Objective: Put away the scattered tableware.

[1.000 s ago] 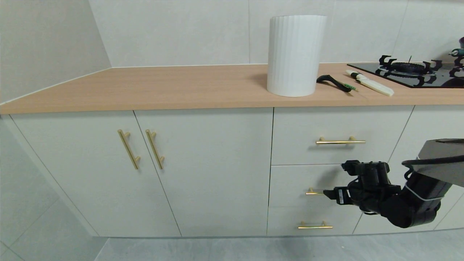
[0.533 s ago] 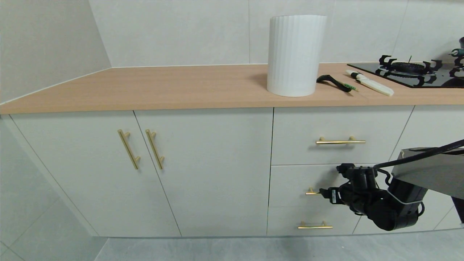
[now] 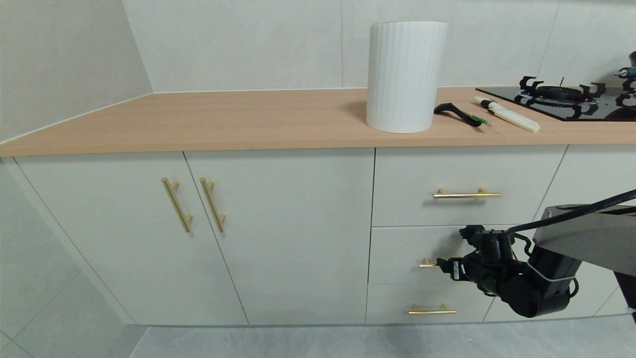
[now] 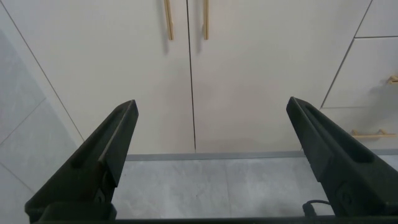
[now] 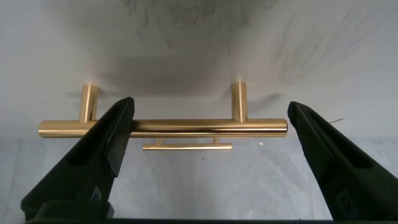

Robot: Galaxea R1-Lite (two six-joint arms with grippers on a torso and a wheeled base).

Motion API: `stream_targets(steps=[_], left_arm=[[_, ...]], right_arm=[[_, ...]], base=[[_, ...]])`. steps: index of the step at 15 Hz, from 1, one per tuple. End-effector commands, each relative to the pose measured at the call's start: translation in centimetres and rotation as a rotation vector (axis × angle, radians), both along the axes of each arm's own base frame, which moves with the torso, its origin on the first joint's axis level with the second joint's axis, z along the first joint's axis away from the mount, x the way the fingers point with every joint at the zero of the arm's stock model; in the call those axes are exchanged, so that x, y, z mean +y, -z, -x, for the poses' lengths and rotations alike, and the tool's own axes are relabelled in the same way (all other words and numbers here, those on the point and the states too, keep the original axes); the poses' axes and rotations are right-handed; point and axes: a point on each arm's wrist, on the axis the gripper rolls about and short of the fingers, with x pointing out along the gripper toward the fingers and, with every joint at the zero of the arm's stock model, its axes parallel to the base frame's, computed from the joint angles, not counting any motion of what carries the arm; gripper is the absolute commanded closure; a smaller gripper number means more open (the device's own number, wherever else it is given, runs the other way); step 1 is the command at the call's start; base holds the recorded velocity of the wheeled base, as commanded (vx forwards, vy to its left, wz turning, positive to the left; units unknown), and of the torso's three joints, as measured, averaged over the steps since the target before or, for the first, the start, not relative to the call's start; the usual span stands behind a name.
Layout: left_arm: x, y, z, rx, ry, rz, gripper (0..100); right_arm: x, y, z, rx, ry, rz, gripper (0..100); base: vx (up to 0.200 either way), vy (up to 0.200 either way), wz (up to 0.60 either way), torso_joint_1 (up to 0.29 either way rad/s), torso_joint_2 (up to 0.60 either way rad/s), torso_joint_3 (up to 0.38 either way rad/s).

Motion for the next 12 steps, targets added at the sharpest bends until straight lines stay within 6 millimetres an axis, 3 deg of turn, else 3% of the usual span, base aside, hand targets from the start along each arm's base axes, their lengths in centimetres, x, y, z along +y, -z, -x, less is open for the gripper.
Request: stream_targets(steps=[1, 9, 12], left_arm=[[0.0, 0.0, 0.0, 0.0, -0.001, 0.0, 0], [0.0, 0.0, 0.0, 0.0, -0.001, 0.0, 0], [0.0, 0.0, 0.0, 0.0, -0.001, 0.0, 0]], right_arm=[[0.0, 0.2, 0.1, 0.012, -0.002, 0.003, 0], [0.0, 0.5, 0.7, 0.034, -0.013, 0.021, 0], [0.4, -1.0, 3.6, 0.099, -0.054, 0.035, 0]], base=[[0.0, 0.0, 0.0, 0.0, 0.0, 0.0], [0.0, 0.0, 0.0, 0.0, 0.0, 0.0], [0.0, 0.0, 0.0, 0.0, 0.0, 0.0]])
